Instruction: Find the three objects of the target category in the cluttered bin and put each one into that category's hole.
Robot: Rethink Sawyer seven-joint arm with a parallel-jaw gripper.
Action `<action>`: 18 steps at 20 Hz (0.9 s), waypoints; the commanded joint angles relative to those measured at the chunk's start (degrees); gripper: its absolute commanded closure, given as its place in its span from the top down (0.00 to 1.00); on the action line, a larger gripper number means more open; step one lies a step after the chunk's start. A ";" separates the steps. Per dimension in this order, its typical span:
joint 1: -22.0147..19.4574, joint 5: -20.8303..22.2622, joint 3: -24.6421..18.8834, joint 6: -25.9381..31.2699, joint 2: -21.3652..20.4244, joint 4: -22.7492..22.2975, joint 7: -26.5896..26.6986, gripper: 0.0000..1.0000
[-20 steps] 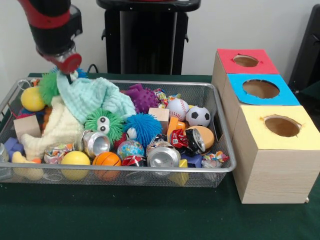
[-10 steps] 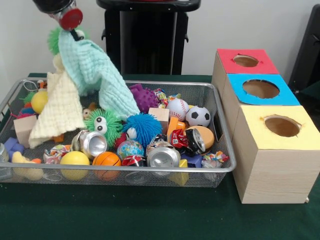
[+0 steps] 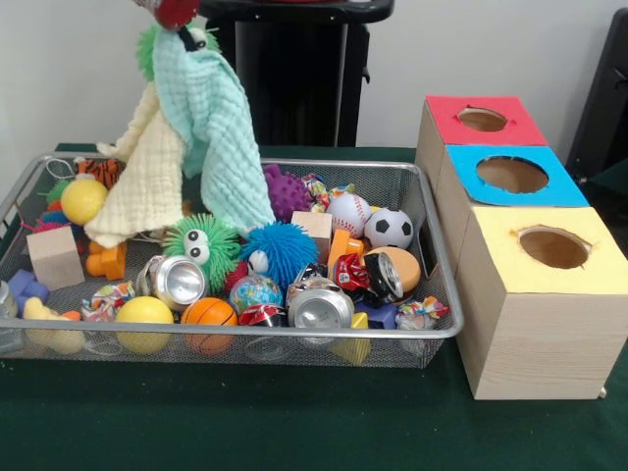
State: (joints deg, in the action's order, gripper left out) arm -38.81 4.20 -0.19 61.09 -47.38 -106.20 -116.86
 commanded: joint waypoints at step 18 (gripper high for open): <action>12.57 9.83 -0.31 17.55 -13.27 13.57 -3.74 0.00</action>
State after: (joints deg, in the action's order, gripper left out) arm -27.00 11.53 -0.08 72.02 -58.36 -100.08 -116.86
